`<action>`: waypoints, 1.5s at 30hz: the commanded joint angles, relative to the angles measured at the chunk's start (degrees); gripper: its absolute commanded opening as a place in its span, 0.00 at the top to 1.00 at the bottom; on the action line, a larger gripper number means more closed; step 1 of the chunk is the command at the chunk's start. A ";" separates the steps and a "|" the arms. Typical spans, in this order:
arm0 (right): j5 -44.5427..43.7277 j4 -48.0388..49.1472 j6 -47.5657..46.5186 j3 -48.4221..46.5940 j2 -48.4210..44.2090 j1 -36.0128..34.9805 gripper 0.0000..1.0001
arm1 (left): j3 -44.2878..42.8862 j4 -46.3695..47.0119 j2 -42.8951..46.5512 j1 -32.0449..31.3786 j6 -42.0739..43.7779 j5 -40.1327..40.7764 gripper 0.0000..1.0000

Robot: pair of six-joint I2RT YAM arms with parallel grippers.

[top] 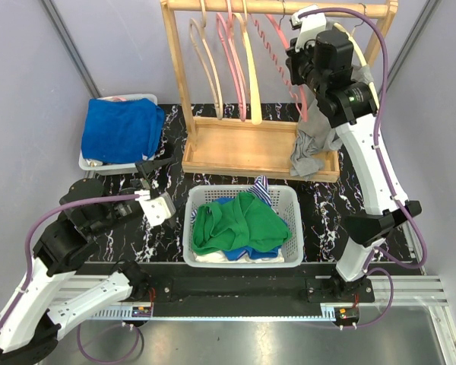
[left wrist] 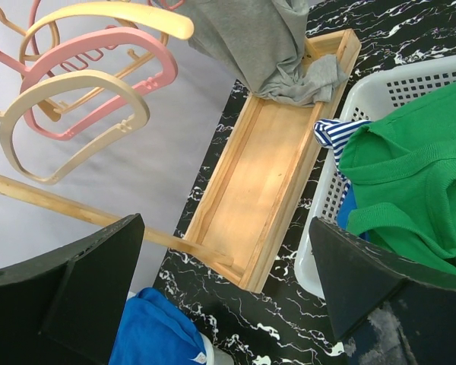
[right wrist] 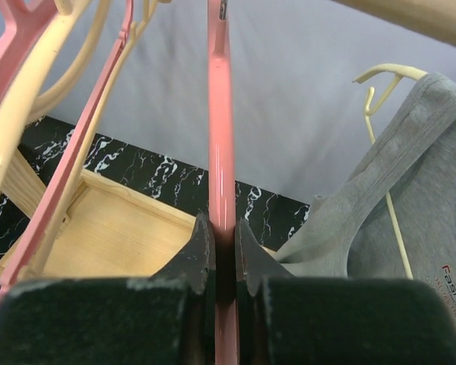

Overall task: Remove the tank top from the hanger
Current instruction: Place the hanger at the clothesline, then pick up the hanger from the clothesline.

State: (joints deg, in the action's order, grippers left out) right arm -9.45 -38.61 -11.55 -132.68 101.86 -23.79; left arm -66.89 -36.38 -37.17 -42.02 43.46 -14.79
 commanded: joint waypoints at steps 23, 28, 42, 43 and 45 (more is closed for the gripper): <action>-11.90 11.18 -3.91 16.31 -24.27 8.39 0.23 | 1.94 4.39 1.22 0.45 -3.38 -1.91 0.01; -5.08 16.63 3.00 22.28 -22.77 17.18 0.23 | 1.42 4.39 1.40 0.54 -3.47 -1.47 0.01; 11.28 27.27 13.46 35.20 -23.29 28.27 0.20 | 2.29 4.39 1.84 0.54 -2.59 -1.39 0.01; 11.56 27.36 13.83 35.39 -23.03 28.45 0.22 | 2.21 4.39 1.92 0.45 -2.51 -1.30 0.01; 12.70 27.71 15.06 36.26 -22.94 28.54 0.32 | 2.21 4.39 1.84 0.54 -2.42 -1.21 0.01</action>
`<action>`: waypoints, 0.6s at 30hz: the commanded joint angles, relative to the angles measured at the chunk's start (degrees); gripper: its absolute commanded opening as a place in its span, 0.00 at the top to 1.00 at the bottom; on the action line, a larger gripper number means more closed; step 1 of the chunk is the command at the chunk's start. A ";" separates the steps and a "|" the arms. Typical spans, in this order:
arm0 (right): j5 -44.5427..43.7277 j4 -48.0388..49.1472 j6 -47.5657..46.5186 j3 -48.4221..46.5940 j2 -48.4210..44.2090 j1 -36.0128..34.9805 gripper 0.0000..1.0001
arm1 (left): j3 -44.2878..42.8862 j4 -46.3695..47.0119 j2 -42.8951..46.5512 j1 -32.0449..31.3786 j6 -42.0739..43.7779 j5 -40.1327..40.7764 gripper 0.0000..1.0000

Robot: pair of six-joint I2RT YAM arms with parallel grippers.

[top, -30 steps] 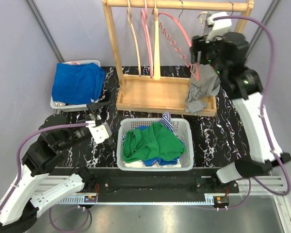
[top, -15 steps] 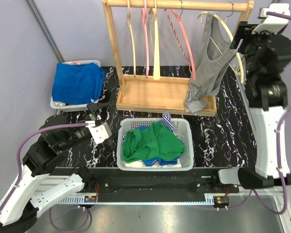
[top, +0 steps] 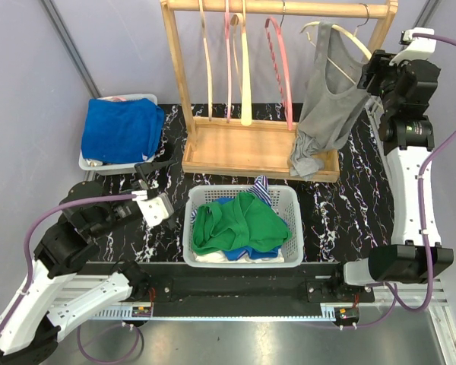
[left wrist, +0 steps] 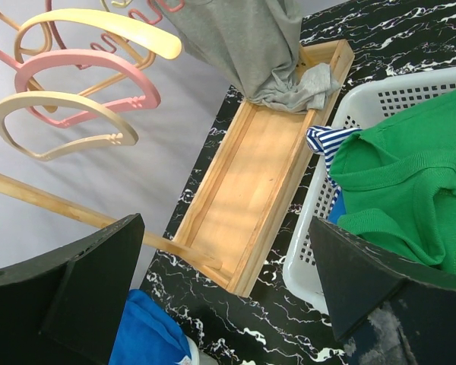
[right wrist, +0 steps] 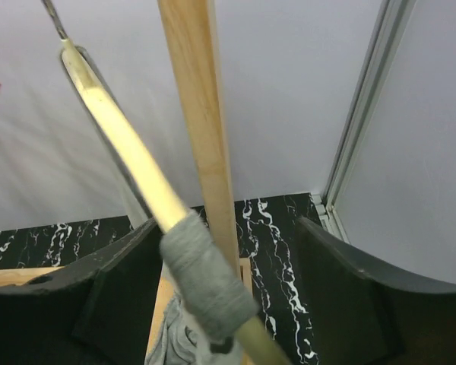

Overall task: Remove the tank top from the hanger
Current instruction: Pick up the hanger from the clothesline.

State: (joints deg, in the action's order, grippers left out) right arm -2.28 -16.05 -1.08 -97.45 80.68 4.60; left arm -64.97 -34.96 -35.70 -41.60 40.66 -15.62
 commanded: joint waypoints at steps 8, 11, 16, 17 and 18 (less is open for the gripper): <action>10.71 5.59 8.72 4.81 -3.43 0.15 0.79 | 0.81 3.05 0.55 0.21 0.64 -0.38 0.01; 12.65 6.03 10.83 6.04 -4.66 0.06 0.87 | 0.81 3.06 0.63 0.21 0.73 -0.47 0.01; 14.32 7.87 12.51 7.36 -6.50 0.14 0.96 | 0.90 3.06 0.63 0.21 0.82 -0.47 0.01; 14.85 8.23 12.59 7.36 -6.68 0.15 0.97 | 0.81 2.97 0.63 0.21 0.82 -0.47 0.01; 16.16 8.67 12.77 7.27 -7.03 0.06 0.97 | 0.81 2.97 0.63 0.30 0.82 -0.47 0.01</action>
State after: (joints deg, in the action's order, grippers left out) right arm 8.91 -10.02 9.89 -90.39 76.62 4.80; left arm -64.07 -34.76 -35.68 -41.60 40.71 -15.62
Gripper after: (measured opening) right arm 0.220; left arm 0.987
